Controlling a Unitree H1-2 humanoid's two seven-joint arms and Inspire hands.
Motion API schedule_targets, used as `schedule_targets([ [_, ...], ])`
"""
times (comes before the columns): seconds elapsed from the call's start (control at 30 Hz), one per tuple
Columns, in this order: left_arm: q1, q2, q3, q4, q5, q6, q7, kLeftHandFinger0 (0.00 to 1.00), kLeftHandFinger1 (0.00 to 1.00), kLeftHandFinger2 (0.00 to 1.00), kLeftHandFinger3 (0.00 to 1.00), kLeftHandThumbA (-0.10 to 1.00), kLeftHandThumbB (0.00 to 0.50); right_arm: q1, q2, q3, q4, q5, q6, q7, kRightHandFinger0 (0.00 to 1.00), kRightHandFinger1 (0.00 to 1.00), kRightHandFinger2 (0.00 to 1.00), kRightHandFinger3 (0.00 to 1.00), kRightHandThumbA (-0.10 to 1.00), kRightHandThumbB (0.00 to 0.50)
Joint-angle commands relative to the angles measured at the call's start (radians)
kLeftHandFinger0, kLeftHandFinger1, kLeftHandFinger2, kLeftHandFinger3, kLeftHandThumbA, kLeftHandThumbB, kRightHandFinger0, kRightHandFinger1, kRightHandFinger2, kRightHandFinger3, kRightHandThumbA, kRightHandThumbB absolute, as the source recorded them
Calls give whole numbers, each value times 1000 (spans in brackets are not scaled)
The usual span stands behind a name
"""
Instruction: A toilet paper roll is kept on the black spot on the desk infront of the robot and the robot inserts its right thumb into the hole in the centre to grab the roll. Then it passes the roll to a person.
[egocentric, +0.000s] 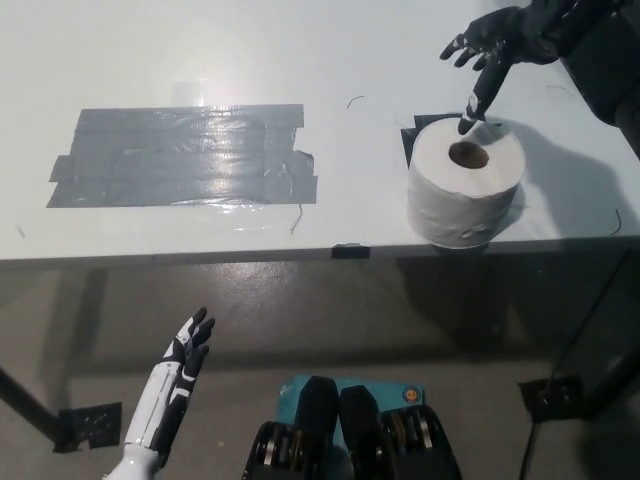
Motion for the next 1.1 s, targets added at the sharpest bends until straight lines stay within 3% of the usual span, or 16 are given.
schedule_targets([
  [0.0,-9,10,-5,-29,7,0,-14,1000,1000,1000,1000,1000,157,-61,1,25,25,-73,-26,19,1000,1000,1000,1000,1000,359],
  [0.07,-9,10,-5,-28,10,-3,-14,1000,1000,1000,1000,1000,153,-62,2,13,38,-63,-43,35,1000,1000,1000,1000,1000,330],
  [0.2,-14,12,-4,-35,9,6,-18,1000,1000,1000,1000,1000,150,-62,0,2,64,-62,-73,51,1000,1000,1000,1000,998,333],
  [0.27,-19,14,-4,-27,4,2,-23,1000,1000,1000,1000,1000,155,-56,-5,-23,66,-46,-75,52,1000,1000,1000,1000,973,305],
  [0.4,-26,13,-2,-20,6,-2,-21,1000,1000,1000,1000,1000,153,-49,-5,-33,64,-56,-77,39,1000,1000,1000,1000,983,333],
  [0.47,-24,9,-3,-27,11,6,-19,1000,1000,1000,1000,1000,159,-37,-5,-62,59,-38,-33,32,1000,1000,1000,1000,923,365],
  [0.57,-27,10,-4,-27,15,3,-18,1000,1000,1000,1000,1000,154,-31,-3,-64,66,-54,-25,32,1000,1000,1000,1000,972,396],
  [0.97,-34,5,2,-24,15,-1,-15,1000,1000,1000,1000,1000,150,-7,15,-71,64,-81,-48,3,1000,1000,1000,1000,1000,398],
  [1.07,-33,6,2,-24,14,-6,-17,1000,1000,1000,1000,1000,141,1,21,-52,70,-103,-65,0,1000,1000,1000,1000,1000,359],
])
